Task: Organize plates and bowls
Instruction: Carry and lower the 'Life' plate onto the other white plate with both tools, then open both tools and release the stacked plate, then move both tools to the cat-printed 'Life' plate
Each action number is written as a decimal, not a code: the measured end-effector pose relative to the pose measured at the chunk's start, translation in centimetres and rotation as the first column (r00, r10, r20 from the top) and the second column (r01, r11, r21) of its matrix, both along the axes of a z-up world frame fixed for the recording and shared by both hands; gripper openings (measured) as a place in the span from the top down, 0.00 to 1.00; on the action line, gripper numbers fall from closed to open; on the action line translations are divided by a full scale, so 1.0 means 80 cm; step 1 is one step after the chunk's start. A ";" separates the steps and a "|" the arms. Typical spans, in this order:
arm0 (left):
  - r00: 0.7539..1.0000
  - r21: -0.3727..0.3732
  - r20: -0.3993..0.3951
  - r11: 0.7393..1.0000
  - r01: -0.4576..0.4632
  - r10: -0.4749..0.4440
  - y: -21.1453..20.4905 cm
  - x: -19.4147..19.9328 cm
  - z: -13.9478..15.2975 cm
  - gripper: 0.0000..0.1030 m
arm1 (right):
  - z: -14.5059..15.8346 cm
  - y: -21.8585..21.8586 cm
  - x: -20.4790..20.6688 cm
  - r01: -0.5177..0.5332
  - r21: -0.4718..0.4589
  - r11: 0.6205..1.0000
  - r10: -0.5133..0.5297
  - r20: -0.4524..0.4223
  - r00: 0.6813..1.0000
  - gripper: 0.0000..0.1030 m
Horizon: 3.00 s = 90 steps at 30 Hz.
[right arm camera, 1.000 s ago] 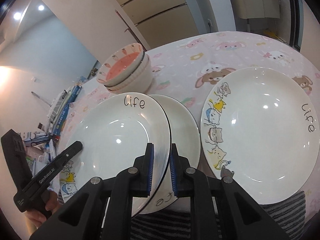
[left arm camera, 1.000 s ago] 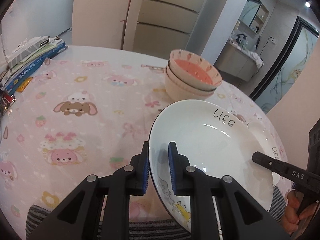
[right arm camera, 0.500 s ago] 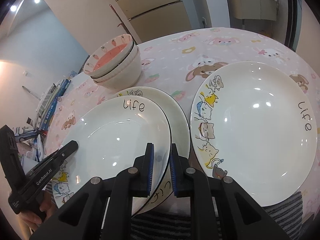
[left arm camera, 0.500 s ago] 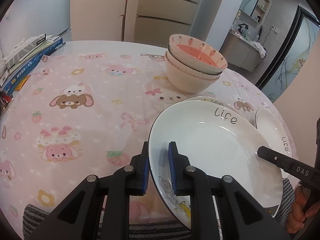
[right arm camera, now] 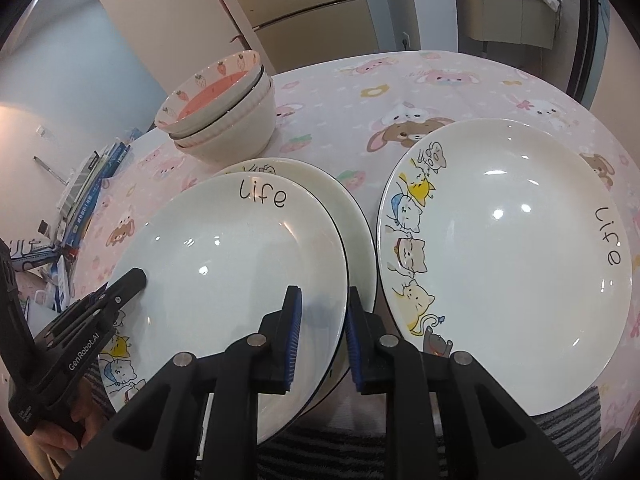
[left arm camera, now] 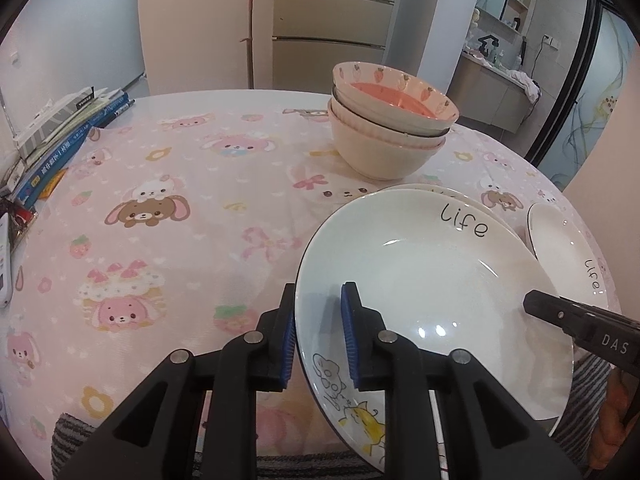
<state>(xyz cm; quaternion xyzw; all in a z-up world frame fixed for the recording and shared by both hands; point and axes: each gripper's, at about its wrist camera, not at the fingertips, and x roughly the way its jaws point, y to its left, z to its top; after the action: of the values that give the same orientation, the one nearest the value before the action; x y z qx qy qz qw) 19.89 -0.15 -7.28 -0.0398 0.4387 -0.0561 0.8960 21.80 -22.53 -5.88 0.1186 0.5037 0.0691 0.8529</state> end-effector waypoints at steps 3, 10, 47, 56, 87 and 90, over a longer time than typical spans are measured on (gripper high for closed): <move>1.000 0.030 0.014 1.000 -0.009 0.008 -0.005 -0.002 0.000 0.82 | 0.000 0.000 0.001 -0.004 0.000 1.000 0.004 -0.002 1.000 0.77; 0.999 0.095 0.036 0.995 -0.012 0.008 -0.015 -0.005 0.001 0.79 | 0.006 0.009 -0.004 -0.028 -0.072 0.997 0.030 0.017 0.999 0.77; 0.999 0.094 0.051 0.996 0.005 -0.010 -0.018 -0.010 -0.001 0.75 | 0.026 0.018 -0.016 -0.108 -0.167 0.980 0.123 0.080 0.989 0.70; 0.969 0.121 0.220 0.989 0.084 -0.109 -0.050 -0.045 0.045 0.29 | 0.055 -0.024 -0.021 0.022 -0.101 0.995 -0.003 0.183 0.983 0.61; 0.946 0.005 -0.041 0.947 0.321 -0.321 -0.266 0.103 0.066 0.08 | 0.051 -0.242 -0.046 0.649 0.064 0.758 -0.649 0.159 0.744 0.34; 0.940 0.014 -0.088 0.943 0.332 -0.330 -0.280 0.113 0.049 0.16 | 0.049 -0.249 -0.048 0.688 0.040 0.724 -0.684 0.162 0.711 0.34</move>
<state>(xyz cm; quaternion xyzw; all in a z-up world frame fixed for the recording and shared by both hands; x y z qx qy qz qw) 28.92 -22.51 -3.35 0.0450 0.4775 -0.1980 0.8548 17.96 -42.44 -1.97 0.2810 0.3518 -0.2486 0.8576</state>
